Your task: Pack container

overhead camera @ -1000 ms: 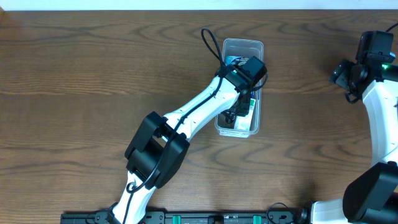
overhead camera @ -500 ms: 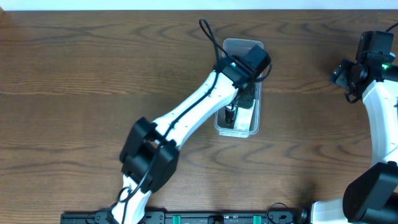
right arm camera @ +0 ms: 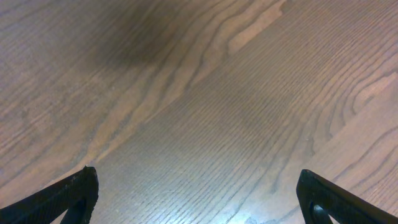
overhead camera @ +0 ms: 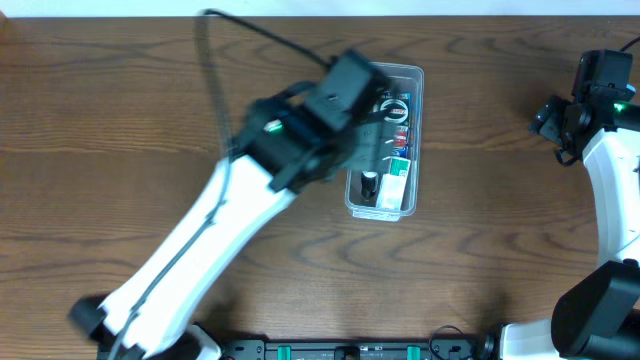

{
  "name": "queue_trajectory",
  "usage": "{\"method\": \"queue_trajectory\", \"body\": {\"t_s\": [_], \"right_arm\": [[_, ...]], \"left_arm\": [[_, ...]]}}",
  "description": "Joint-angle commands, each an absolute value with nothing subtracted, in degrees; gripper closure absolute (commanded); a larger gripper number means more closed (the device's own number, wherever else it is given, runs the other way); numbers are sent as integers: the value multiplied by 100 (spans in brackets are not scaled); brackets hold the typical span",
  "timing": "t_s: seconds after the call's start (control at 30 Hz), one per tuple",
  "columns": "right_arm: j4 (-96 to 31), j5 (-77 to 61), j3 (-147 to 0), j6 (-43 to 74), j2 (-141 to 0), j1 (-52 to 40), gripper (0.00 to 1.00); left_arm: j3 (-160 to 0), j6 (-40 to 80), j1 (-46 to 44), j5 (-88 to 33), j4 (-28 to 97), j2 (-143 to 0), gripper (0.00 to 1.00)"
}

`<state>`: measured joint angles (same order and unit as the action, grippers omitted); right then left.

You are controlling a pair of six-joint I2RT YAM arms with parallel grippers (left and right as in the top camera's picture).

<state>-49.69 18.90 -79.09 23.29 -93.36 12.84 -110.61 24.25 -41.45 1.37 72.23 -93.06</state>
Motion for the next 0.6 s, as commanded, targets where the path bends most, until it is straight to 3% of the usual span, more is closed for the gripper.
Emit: {"method": "queue_trajectory", "body": {"t_s": [0.0, 0.33, 0.57], "right_arm": [[-4969, 1946, -7896, 2397, -9367, 1306, 1], [-4969, 1946, -7896, 2397, -9367, 1306, 1], [-4969, 1946, -7896, 2399, -9367, 1306, 1]], "left_arm": [[-11161, 2294, -4025, 620, 7642, -8796, 2], [-11161, 2561, -4018, 626, 9056, -7832, 2], [-11161, 2558, -4018, 624, 9242, -7717, 2]]}}
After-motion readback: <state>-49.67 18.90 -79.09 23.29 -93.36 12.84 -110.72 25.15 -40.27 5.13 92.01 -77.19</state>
